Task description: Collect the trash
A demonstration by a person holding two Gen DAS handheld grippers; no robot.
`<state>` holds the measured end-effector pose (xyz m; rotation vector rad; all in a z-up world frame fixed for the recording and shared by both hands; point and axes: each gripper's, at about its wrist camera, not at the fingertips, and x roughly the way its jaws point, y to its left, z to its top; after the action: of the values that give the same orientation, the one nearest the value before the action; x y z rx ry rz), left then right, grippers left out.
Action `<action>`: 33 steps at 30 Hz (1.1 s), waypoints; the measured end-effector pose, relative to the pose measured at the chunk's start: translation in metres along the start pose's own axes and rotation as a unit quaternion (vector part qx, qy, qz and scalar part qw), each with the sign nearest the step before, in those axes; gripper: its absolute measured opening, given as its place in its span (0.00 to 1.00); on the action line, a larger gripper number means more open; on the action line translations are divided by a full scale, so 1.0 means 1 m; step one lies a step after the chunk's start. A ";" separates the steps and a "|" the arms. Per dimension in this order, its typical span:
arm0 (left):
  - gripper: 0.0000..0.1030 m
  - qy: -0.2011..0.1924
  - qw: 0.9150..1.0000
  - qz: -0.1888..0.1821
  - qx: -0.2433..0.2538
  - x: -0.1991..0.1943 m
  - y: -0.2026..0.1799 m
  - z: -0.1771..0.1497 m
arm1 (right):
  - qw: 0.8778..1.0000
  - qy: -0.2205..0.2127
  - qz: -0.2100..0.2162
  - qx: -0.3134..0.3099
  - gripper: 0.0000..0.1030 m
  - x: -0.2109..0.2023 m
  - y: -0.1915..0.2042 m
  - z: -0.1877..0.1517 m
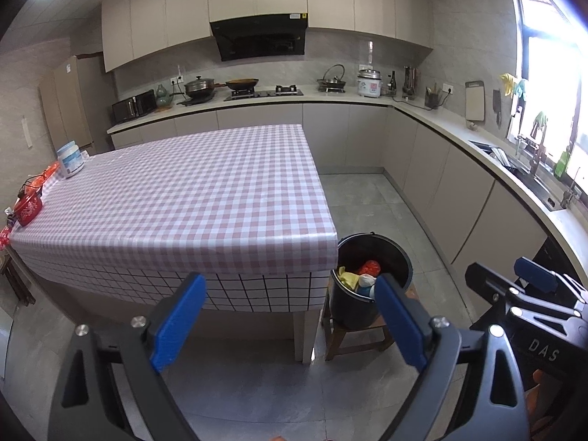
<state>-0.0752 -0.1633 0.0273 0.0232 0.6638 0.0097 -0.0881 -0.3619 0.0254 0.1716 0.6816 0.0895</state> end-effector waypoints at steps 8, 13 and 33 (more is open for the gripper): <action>0.91 0.001 1.000 0.006 -0.001 -0.002 0.000 0.000 | 1.000 0.003 0.002 -0.002 0.89 0.002 -0.002 0.001; 0.91 -0.002 1.000 0.009 0.001 -0.005 0.001 0.001 | 1.000 0.003 0.007 -0.004 0.89 0.004 0.002 0.003; 0.91 0.002 1.000 0.011 0.000 -0.006 0.014 0.002 | 1.000 0.008 0.005 -0.010 0.89 0.008 0.017 0.000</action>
<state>-0.0783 -0.1491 0.0330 0.0300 0.6675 0.0303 -0.0820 -0.3440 0.0238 0.1549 0.6955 0.1084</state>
